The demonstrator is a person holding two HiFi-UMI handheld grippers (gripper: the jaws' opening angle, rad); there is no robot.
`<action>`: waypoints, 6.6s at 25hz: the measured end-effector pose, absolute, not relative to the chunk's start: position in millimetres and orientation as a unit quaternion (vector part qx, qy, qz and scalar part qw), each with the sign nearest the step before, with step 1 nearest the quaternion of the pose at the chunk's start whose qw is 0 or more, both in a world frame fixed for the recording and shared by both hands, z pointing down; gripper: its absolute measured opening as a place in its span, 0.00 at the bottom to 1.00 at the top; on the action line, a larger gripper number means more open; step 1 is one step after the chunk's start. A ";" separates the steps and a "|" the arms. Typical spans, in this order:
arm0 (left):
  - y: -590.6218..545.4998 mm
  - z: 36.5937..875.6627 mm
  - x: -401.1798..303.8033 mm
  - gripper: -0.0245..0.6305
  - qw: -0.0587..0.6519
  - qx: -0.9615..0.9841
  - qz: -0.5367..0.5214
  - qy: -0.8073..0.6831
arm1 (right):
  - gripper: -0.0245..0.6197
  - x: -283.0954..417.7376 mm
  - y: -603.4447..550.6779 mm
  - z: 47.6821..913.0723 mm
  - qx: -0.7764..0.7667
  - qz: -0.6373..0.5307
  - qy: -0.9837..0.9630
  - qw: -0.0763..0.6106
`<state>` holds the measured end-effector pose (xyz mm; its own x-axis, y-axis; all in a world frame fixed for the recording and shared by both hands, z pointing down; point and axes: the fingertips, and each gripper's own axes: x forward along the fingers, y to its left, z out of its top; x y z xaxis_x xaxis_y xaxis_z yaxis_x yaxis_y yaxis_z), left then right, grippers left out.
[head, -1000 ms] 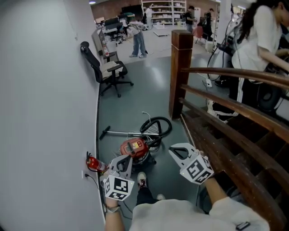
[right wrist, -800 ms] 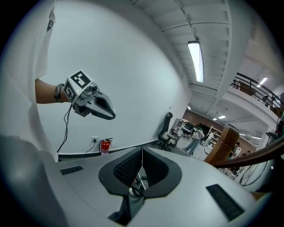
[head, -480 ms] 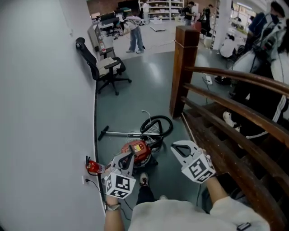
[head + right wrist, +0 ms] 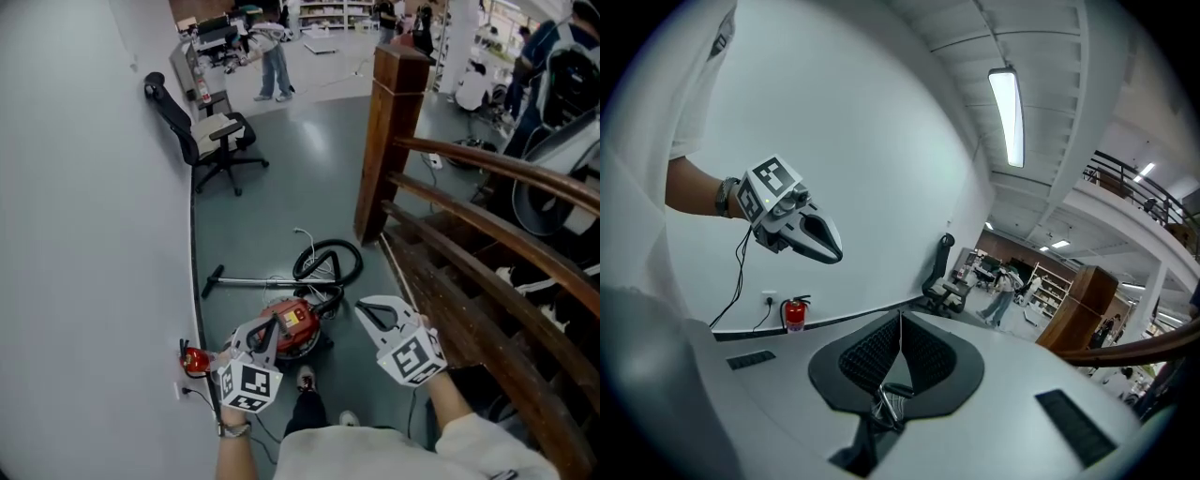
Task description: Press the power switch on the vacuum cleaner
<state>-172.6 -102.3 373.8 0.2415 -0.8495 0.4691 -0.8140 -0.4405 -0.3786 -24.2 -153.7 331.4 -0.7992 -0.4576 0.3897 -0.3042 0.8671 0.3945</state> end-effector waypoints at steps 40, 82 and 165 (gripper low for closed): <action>-264.1 602.8 -221.5 0.04 -0.098 -0.826 -0.321 0.453 | 0.08 -77.0 -272.9 519.0 0.240 -0.014 -0.929 0.283; -279.9 897.0 -213.7 0.23 -0.186 -0.816 -0.450 0.311 | 0.08 -94.7 -255.7 690.4 0.221 0.065 -0.912 0.338; -275.9 988.1 -236.1 0.44 -0.251 -0.763 -0.482 0.349 | 0.08 -90.6 -258.7 743.7 0.233 0.110 -0.898 0.357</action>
<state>-236.1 -275.9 988.1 0.2918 -0.2903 0.9114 -0.7745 -0.6309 0.0470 -90.6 -258.7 743.7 -0.6366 -0.3391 0.6927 -0.4960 0.8677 -0.0311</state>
